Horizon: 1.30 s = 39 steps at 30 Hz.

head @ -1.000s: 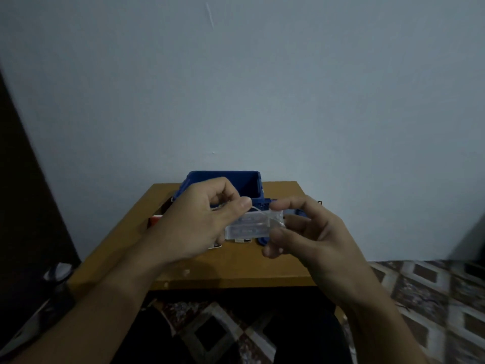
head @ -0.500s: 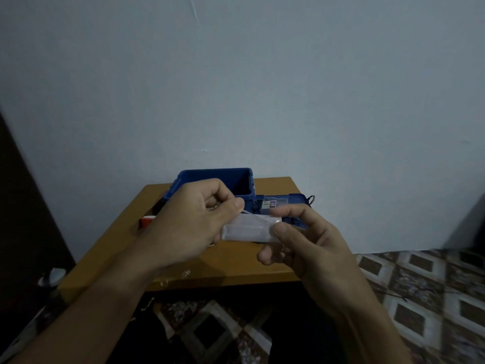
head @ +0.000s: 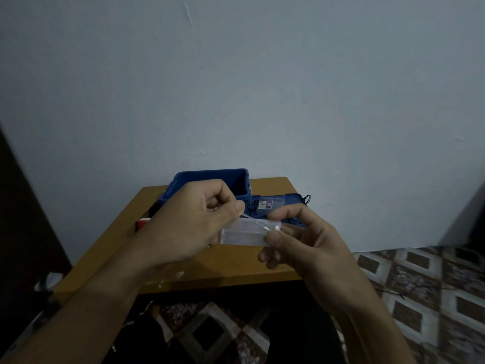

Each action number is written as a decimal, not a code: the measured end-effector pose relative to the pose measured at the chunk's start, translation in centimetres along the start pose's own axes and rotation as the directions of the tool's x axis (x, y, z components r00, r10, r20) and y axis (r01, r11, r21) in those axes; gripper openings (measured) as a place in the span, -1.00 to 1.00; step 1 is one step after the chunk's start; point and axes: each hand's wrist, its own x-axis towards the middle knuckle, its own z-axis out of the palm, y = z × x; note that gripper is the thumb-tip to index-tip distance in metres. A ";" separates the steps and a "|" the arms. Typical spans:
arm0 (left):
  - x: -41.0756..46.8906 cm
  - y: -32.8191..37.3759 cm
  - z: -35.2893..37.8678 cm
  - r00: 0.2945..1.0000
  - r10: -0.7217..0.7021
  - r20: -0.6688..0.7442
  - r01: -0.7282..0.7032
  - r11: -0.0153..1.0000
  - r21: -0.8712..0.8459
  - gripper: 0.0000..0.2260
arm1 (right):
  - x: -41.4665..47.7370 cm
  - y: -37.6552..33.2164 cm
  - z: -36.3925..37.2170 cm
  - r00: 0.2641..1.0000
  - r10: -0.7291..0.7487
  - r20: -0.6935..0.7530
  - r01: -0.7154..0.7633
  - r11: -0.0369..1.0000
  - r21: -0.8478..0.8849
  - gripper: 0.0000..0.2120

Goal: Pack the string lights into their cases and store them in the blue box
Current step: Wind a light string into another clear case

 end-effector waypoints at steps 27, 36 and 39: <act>-3.5 -2.8 8.0 0.954 -0.297 0.039 0.215 0.588 -0.780 -0.81 | 0.2 0.7 0.1 0.991 -0.055 -0.125 0.046 0.996 -0.077 -0.77; -4.0 -2.0 7.1 0.967 -0.253 0.039 0.221 0.747 -0.627 -0.78 | 0.4 1.0 0.2 0.979 -0.100 -0.177 0.066 0.980 -0.189 -0.81; -3.8 -2.1 6.7 0.966 -0.257 0.040 0.233 0.786 -0.573 -0.81 | 0.4 0.9 0.3 0.979 -0.116 -0.166 0.086 0.980 -0.182 -0.82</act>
